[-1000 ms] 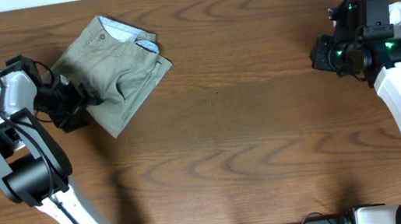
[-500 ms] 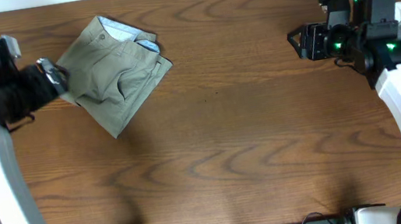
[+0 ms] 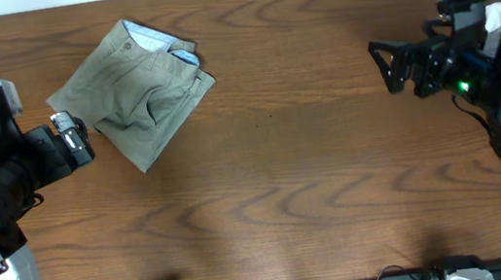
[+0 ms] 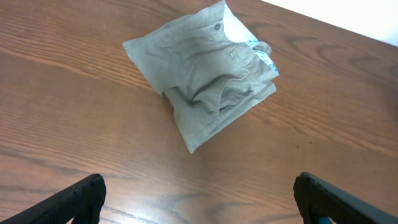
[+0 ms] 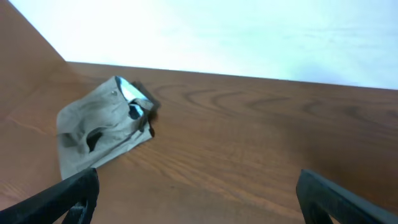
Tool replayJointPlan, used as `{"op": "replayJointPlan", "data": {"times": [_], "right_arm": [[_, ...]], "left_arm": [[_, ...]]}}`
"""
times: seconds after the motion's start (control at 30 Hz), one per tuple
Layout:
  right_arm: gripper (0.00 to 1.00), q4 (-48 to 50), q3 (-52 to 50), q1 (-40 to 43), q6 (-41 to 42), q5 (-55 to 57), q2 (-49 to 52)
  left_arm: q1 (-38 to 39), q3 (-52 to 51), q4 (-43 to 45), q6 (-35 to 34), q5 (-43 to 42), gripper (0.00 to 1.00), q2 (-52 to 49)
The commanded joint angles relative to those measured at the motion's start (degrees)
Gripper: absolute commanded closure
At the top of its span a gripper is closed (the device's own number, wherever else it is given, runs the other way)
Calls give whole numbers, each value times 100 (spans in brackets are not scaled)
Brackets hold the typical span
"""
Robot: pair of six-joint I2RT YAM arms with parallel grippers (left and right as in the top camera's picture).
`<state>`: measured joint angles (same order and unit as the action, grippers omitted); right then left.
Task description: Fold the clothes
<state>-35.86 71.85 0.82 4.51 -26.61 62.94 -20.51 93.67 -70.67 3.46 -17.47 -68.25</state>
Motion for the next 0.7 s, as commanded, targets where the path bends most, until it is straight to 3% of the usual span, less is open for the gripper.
{"op": "replayJointPlan", "data": {"times": [0.0,0.3,0.5,0.67], "right_arm": [[1,-190,59,37,15,-68,-151],[1,-695,57,59,70,57,-223],[1,-717,37,133,-1093,122,-774],[1,-717,-442,24,-1891,490,-1834]], "left_arm": [[-9,9,-2,81,111,2,7],[-9,9,-2,81,111,2,4],[-9,9,-2,81,109,2,4],[-9,9,-2,81,111,2,4]]}}
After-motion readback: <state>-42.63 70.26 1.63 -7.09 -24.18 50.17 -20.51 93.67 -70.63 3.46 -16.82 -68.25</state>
